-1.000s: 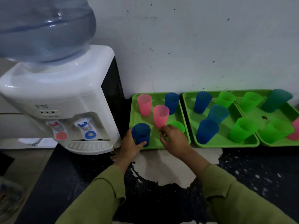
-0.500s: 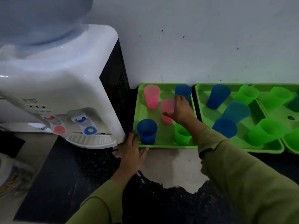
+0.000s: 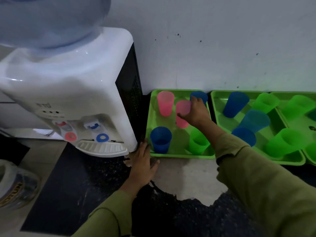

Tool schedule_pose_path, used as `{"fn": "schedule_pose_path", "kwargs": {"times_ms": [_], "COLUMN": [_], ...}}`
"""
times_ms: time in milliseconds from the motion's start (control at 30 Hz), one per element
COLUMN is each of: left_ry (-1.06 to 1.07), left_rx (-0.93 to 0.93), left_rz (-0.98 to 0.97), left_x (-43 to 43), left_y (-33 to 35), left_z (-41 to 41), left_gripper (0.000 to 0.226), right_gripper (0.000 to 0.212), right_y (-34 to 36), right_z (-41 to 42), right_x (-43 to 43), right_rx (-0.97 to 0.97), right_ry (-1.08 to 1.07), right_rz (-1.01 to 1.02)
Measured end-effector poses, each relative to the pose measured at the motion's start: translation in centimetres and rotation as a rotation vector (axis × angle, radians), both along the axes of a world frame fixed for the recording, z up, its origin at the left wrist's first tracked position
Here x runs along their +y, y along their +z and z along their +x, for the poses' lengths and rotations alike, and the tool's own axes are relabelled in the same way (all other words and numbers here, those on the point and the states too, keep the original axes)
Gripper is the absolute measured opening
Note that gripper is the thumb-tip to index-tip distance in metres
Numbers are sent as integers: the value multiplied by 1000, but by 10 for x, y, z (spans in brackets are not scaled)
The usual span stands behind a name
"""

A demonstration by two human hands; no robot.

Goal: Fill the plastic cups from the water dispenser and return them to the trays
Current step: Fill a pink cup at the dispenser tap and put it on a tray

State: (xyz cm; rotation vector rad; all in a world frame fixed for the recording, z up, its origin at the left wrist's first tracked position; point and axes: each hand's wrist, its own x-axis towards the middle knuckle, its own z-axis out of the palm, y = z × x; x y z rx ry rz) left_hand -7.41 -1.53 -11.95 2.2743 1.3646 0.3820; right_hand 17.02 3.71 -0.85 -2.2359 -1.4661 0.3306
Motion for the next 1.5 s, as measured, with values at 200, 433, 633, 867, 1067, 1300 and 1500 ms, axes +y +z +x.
{"fn": "schedule_pose_path", "kwargs": {"times_ms": [200, 433, 633, 867, 1067, 1300, 1500], "left_ry": [-102, -153, -83, 102, 131, 105, 91], "left_rx": [-72, -193, -214, -398, -508, -548, -551], "left_rz": [-92, -118, -58, -82, -77, -107, -130], "left_x": [1, -6, 0, 30, 50, 63, 67], "left_y": [9, 21, 25, 32, 39, 47, 43], "left_z": [-18, -74, -145, -202, -219, -220, -223], "left_gripper": [69, 54, 40, 32, 29, 27, 26], "right_gripper": [88, 83, 81, 86, 90, 88, 82], "right_y": [40, 77, 72, 20, -20, -42, -39], "right_z": [-24, -90, -157, -227, -268, -294, -309], "right_x": [-10, -31, -55, -78, -80, -66, -51], "right_rx": [81, 164, 152, 227, 230, 255, 383], "right_ry": [33, 85, 117, 36, -26, -51, -108], "right_rz": [258, 408, 457, 407, 308, 282, 411]}}
